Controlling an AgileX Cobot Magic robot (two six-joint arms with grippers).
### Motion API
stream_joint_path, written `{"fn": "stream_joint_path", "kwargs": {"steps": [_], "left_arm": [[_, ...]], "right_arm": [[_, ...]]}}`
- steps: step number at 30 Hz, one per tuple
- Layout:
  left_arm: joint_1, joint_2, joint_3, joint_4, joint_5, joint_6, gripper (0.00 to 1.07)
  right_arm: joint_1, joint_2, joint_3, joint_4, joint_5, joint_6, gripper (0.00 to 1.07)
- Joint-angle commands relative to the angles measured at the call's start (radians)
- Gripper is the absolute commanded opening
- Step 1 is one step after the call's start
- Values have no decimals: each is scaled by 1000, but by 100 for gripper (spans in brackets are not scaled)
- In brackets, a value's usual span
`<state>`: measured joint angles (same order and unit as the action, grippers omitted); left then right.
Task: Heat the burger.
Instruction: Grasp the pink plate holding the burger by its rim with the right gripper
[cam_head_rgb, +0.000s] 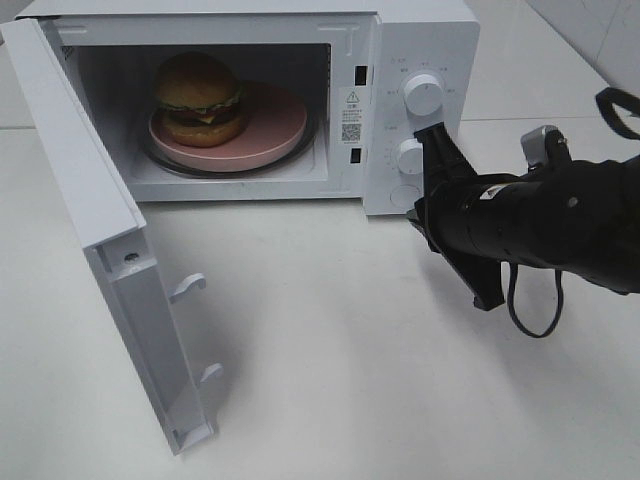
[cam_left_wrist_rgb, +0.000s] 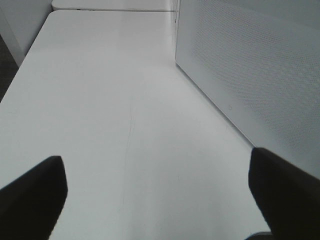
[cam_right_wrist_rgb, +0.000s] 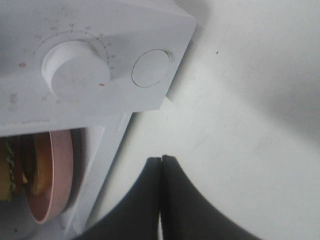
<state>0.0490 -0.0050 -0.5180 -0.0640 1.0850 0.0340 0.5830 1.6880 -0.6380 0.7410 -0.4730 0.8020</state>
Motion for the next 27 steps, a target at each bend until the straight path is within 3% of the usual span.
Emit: {"fn": "stream_joint_path", "kwargs": {"steps": [1, 11, 15, 20, 27], "left_arm": [[-1, -18, 2, 3, -14, -3, 93], [-1, -18, 2, 3, -14, -3, 93], [-1, -18, 2, 3, -14, -3, 93], [-1, -18, 2, 3, -14, -3, 93], [-1, -18, 2, 3, -14, -3, 93]], "right_arm": [[2, -39, 6, -15, 59, -129, 0], [-24, -182, 5, -19, 362, -562, 0], [-42, -215, 5, -36, 460, -637, 0], [-86, -261, -7, -154, 618, -688, 0], [-103, -274, -129, -461, 915, -706, 1]]}}
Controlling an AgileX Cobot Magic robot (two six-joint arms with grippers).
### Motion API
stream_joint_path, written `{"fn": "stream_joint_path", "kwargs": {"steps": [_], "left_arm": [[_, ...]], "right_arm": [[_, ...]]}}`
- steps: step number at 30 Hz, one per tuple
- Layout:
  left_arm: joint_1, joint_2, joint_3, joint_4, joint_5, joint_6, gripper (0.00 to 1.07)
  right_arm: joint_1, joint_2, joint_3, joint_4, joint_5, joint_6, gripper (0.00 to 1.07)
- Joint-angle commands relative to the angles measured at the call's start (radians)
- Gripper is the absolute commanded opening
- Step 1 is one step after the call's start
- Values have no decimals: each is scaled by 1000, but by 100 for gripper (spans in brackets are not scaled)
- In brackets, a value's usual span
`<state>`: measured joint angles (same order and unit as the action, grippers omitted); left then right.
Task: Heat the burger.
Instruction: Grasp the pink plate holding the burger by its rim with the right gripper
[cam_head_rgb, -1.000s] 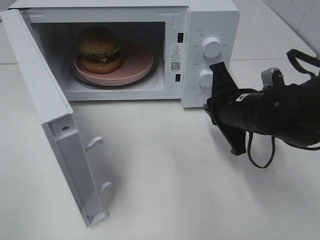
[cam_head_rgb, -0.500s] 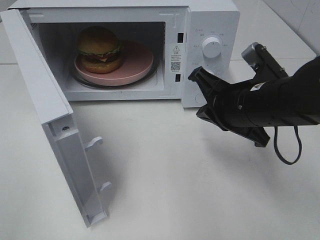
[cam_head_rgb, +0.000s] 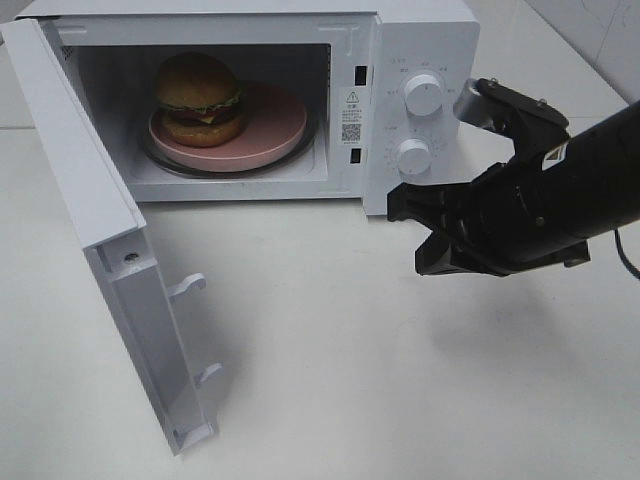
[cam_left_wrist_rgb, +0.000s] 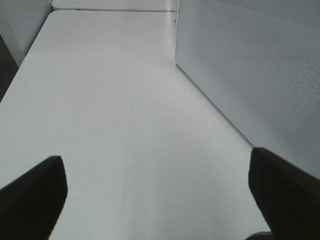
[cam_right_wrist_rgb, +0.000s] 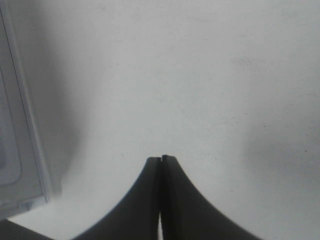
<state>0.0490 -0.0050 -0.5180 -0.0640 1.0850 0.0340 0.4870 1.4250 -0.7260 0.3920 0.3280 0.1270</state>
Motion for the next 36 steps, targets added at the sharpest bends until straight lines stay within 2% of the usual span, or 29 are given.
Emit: {"fn": "stream_joint_path", "kwargs": {"steps": [1, 4, 7, 9, 10, 12, 15, 17, 18, 20, 23, 25, 28, 36], "left_arm": [[-1, -18, 2, 3, -14, -3, 93], [-1, -18, 2, 3, -14, -3, 93], [-1, -18, 2, 3, -14, -3, 93], [-1, -18, 2, 3, -14, -3, 93], [-1, -18, 2, 3, -14, -3, 93], [-1, -18, 2, 3, -14, -3, 93], [-1, -18, 2, 3, -14, -3, 93], [-1, -18, 2, 3, -14, -3, 93], [-1, -18, 2, 3, -14, -3, 93], [-1, -18, 2, 3, -14, -3, 93], [-1, -18, 2, 3, -14, -3, 93], [-1, -18, 2, 3, -14, -3, 93], [-1, -18, 2, 3, -14, -3, 93], [-1, -18, 2, 3, -14, -3, 93]], "right_arm": [[-7, -11, -76, -176, 186, -63, 2], [-7, -11, -89, -195, 204, -83, 2], [-7, -11, -120, -240, 247, -198, 3], [-7, -11, -147, -252, 305, -345, 4], [-7, -11, -147, -252, 305, -345, 4], [-7, -10, -173, -265, 373, -551, 4], [-7, -10, -176, -272, 388, -617, 4], [-6, -10, -177, -274, 426, -857, 5], [-6, -10, -177, -274, 426, -857, 5], [-6, -10, -177, -274, 433, -1032, 5], [-6, -10, -177, -274, 433, -1087, 5], [-6, -10, -177, -276, 431, -1226, 5], [-6, -10, -177, -302, 429, -1336, 5], [-4, -10, -177, -355, 423, -1405, 7]]}}
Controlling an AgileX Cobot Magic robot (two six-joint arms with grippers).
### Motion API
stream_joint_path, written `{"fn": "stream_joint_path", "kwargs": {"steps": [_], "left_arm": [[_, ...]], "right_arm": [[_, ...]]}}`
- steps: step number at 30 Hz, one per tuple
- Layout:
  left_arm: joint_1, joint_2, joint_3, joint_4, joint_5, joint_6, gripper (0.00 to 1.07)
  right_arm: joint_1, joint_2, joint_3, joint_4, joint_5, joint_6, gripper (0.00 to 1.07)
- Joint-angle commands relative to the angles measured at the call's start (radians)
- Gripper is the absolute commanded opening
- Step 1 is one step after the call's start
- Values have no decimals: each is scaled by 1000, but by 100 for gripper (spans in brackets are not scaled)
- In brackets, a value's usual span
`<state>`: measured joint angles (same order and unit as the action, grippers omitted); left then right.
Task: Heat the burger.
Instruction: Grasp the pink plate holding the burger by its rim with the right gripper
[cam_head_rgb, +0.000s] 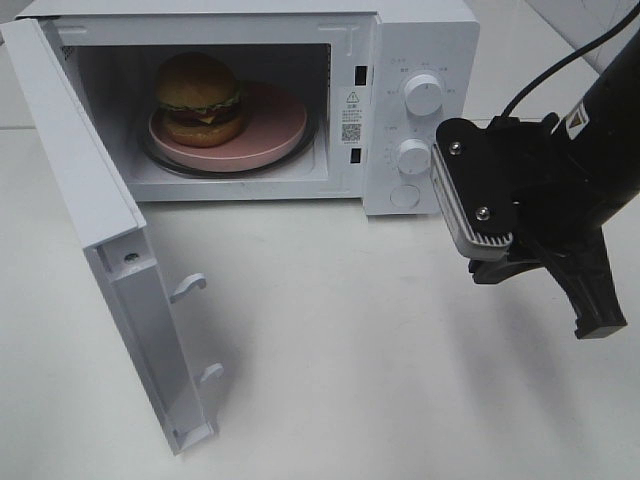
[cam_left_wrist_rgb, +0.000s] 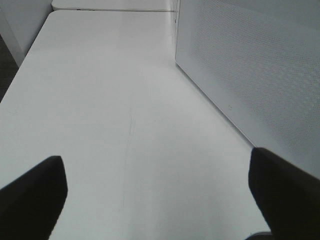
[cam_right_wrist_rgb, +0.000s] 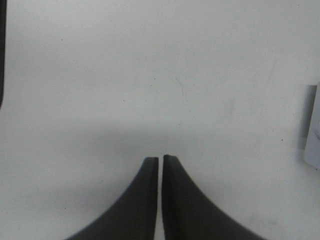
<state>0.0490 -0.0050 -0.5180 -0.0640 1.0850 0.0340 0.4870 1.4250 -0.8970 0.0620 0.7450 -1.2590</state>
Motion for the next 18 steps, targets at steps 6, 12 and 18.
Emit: {"fn": "stream_joint_path", "kwargs": {"steps": [6, 12, 18], "left_arm": [[-1, -18, 2, 3, -14, -3, 93], [-1, -18, 2, 3, -14, -3, 93], [-1, -18, 2, 3, -14, -3, 93]], "right_arm": [[62, -10, -6, -151, -6, 6, 16], [96, -10, -6, -197, -58, 54, 34], [140, -10, -6, -261, -120, 120, 61]]}}
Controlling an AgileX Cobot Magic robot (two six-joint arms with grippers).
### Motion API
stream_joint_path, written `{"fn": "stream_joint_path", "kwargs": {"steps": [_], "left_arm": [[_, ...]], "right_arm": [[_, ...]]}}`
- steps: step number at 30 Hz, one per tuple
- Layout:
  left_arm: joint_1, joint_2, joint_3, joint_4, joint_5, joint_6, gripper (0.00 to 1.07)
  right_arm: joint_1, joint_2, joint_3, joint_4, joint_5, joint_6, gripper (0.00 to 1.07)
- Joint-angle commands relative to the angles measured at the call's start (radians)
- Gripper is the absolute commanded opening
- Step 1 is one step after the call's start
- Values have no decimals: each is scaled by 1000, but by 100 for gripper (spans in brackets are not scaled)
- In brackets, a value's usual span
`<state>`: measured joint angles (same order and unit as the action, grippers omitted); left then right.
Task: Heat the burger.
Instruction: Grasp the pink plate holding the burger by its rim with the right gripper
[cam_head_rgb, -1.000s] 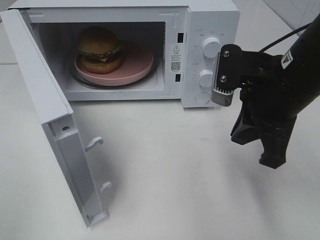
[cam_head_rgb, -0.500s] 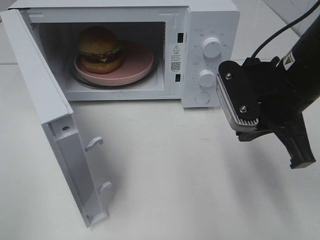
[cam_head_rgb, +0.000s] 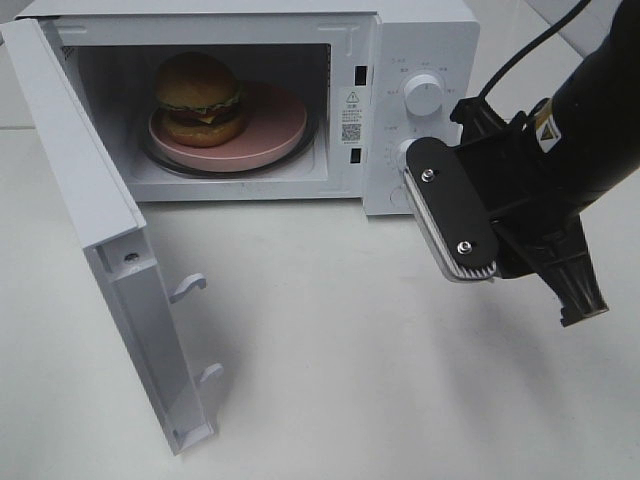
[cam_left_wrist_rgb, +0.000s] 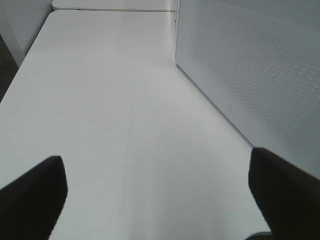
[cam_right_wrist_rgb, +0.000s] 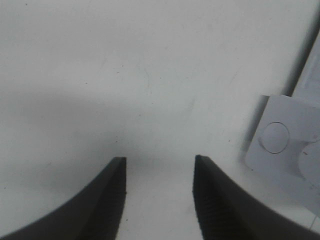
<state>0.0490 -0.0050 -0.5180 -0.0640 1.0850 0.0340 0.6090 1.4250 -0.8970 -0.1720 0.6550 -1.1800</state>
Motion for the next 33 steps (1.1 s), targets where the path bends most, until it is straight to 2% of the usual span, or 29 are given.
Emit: {"fn": "stream_joint_path", "kwargs": {"steps": [1, 2, 3, 4, 5, 7, 16, 19, 23, 33], "left_arm": [[-1, -18, 2, 3, -14, -3, 93], [-1, -18, 2, 3, -14, -3, 93], [-1, -18, 2, 3, -14, -3, 93], [-1, -18, 2, 3, -14, -3, 93], [-1, -18, 2, 3, -14, -3, 93], [-1, -18, 2, 3, -14, -3, 93], [-1, -18, 2, 3, -14, -3, 93], [-1, -18, 2, 3, -14, -3, 93], [-1, -18, 2, 3, -14, -3, 93], [-1, -18, 2, 3, -14, -3, 93]], "right_arm": [[31, -10, -6, -39, -55, 77, 71], [37, -10, -6, -49, -64, 98, 78], [37, -10, -6, -49, -64, 98, 78], [44, -10, -6, -54, -75, 126, 86], [44, -10, -6, -54, -75, 126, 86], [46, -8, -10, -54, -89, 134, 94], [47, 25, -91, -54, -98, 134, 93], [72, 52, -117, -70, -116, 137, 92], [104, 122, -180, -104, -132, 167, 91], [105, 257, -306, -111, -172, 172, 90]]}}
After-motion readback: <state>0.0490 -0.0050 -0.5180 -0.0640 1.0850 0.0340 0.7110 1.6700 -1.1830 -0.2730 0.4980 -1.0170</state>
